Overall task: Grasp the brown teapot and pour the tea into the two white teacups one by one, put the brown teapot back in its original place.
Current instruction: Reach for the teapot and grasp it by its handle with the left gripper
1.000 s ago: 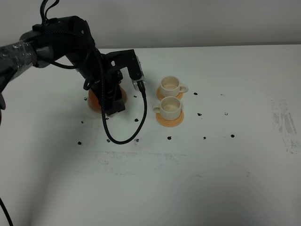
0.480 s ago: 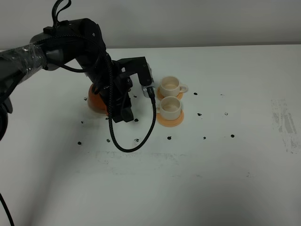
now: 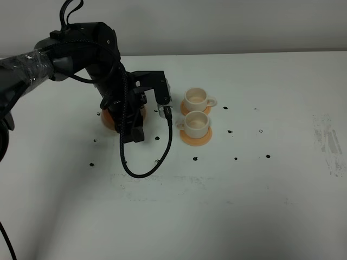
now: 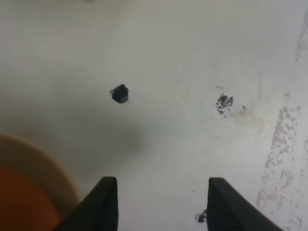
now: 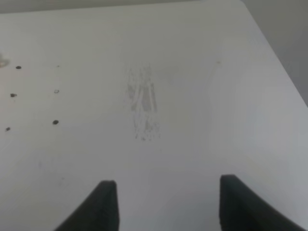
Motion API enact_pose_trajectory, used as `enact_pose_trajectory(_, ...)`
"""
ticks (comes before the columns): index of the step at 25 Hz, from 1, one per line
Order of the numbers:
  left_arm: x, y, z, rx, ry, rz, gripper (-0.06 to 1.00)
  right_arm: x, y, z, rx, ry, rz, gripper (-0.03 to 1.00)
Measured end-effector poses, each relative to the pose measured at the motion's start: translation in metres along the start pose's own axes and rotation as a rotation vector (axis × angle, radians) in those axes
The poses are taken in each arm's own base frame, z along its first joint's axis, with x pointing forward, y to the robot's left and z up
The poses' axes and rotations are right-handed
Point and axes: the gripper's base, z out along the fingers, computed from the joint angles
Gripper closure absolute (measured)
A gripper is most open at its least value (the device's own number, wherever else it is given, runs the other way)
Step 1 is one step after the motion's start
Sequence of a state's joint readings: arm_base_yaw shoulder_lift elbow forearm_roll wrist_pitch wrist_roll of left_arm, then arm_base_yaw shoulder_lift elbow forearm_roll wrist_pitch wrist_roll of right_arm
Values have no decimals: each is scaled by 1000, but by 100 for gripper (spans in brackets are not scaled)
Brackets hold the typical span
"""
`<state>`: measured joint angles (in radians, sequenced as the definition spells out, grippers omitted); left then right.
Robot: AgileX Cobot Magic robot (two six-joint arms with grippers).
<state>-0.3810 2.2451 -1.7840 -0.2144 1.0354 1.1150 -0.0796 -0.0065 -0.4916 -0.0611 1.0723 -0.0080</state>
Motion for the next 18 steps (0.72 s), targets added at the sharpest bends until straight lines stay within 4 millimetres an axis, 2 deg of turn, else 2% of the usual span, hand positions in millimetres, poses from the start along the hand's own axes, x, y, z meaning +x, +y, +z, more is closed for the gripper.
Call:
enact_pose_trajectory(6,4,-3,3,-60,-27,-5,51,0,0,0,0,0,0,52)
enact_pose_trajectory(14,9,-16,-13,-149,-77,55,51,0,0,0,0,0,0,52)
enact_pose_trajectory(18,13,-20,-7,-147,-70,62,51,0,0,0,0,0,0,52)
